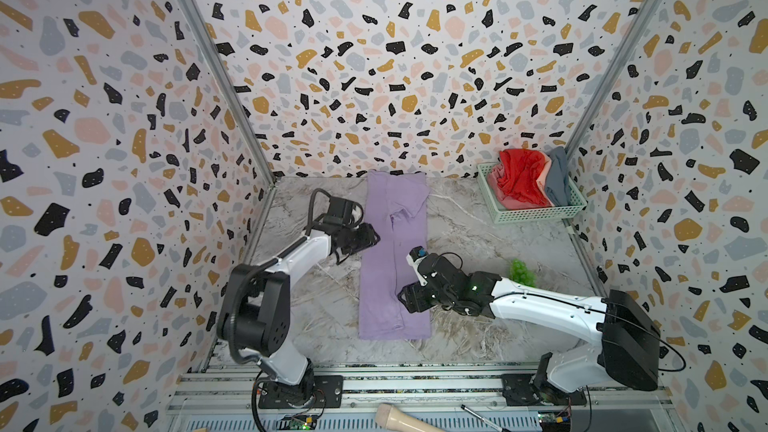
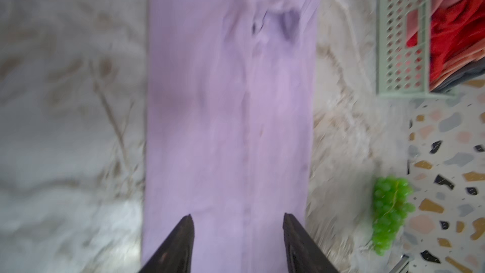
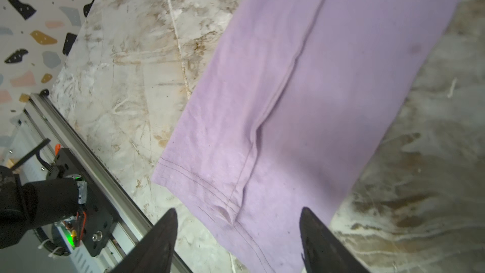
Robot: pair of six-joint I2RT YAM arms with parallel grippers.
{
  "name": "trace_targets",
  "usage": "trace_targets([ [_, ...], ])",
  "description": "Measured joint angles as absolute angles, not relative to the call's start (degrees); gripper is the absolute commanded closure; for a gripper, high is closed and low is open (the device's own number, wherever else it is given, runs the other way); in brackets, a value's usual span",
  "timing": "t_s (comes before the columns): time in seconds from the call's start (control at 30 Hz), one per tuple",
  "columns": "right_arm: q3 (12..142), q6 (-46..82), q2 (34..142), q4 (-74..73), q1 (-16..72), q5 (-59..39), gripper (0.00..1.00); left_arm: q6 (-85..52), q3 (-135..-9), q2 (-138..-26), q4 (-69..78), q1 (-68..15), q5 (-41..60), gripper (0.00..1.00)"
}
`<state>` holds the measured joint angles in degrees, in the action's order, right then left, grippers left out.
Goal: Fold and stack the t-shirts
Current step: 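Move both grippers to the strip's end nearest the robot and grasp it, then lift the near end with both grippers and fold it toward the far end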
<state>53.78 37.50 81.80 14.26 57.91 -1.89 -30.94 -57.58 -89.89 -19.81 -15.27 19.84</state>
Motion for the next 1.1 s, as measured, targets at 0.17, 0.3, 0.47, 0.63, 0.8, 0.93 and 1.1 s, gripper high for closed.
trace_targets([
  [0.17,45.9,42.5,76.6,16.5,52.6,-8.1,0.24,-29.2,-42.1,-75.9,-26.7,-16.2,19.1,0.45],
  [0.3,41.0,45.3,74.5,17.1,51.9,-13.3,0.23,-29.1,-36.5,-65.7,-32.7,-17.3,18.9,0.46],
  [0.47,38.6,47.2,77.3,14.6,52.5,-19.3,0.24,-29.1,-32.5,-59.9,-35.7,-17.7,19.4,0.50],
  [0.63,37.6,48.0,82.1,11.4,53.2,-22.3,0.25,-28.0,-27.7,-61.4,-38.2,-17.8,21.9,0.51],
  [0.8,36.7,48.8,83.7,5.7,53.5,-25.3,0.29,-28.8,-26.6,-61.0,-38.1,-18.3,23.2,0.53],
  [0.93,36.5,49.0,85.6,2.2,53.6,-26.9,0.39,-30.7,-25.0,-61.6,-35.5,-19.8,24.1,0.53],
  [1.1,36.8,49.0,88.6,-1.0,54.2,-28.7,0.61,-33.0,-24.8,-63.8,-30.9,-21.6,26.9,0.59],
])
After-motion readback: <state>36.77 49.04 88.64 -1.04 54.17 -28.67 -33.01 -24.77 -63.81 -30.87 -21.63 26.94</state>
